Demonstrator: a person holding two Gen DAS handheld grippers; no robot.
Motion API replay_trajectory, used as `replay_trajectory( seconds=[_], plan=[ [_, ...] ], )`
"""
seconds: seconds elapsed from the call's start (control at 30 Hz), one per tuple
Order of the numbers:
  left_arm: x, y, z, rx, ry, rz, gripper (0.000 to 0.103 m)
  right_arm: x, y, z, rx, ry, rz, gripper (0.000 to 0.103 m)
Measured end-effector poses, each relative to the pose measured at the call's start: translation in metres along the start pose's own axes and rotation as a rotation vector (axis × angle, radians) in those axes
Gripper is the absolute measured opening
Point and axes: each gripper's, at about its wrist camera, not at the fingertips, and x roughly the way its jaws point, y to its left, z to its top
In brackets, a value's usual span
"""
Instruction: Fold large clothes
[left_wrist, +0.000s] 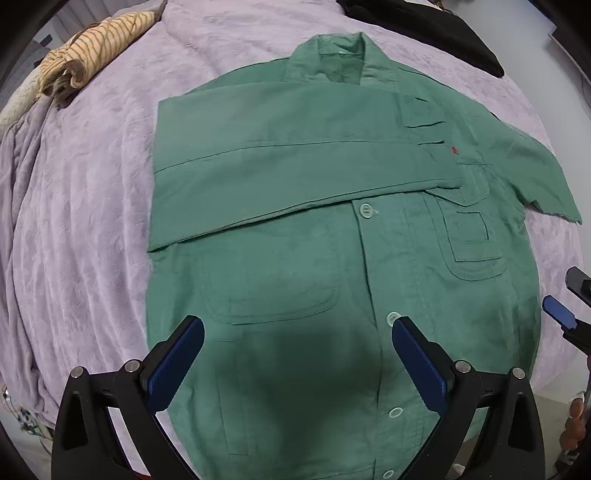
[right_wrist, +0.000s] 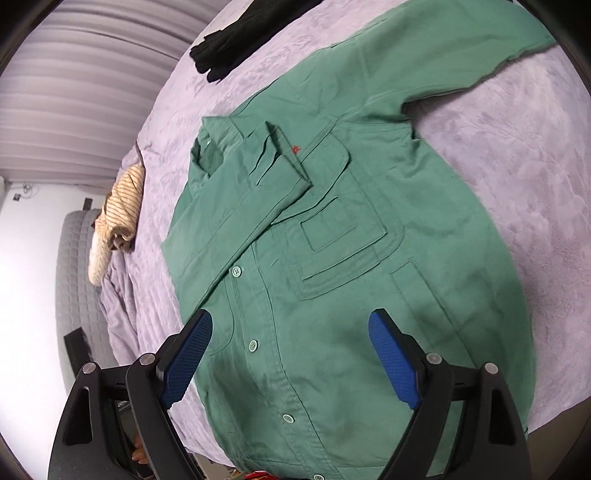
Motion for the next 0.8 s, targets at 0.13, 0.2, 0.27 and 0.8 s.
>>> replay_trajectory(
  seconds=[0.13, 0.2, 0.27, 0.8],
  plan=[
    [0.006, -0.032, 0.011, 0.038, 0.004, -0.009, 0.102, -0.013, -0.028, 0.020, 0.042, -0.005, 0.013, 0.089],
    [0.010, -0.051, 0.017, 0.056, 0.007, -0.014, 0.102, -0.021, -0.046, 0.032, 0.077, -0.012, 0.020, 0.089],
    [0.014, -0.067, 0.023, 0.071, 0.010, -0.018, 0.102, -0.031, -0.065, 0.045, 0.107, -0.033, 0.016, 0.089],
    [0.060, -0.195, 0.070, 0.153, 0.026, -0.070, 0.102, -0.092, -0.231, 0.183, 0.372, -0.278, 0.092, 0.089]
  ],
)
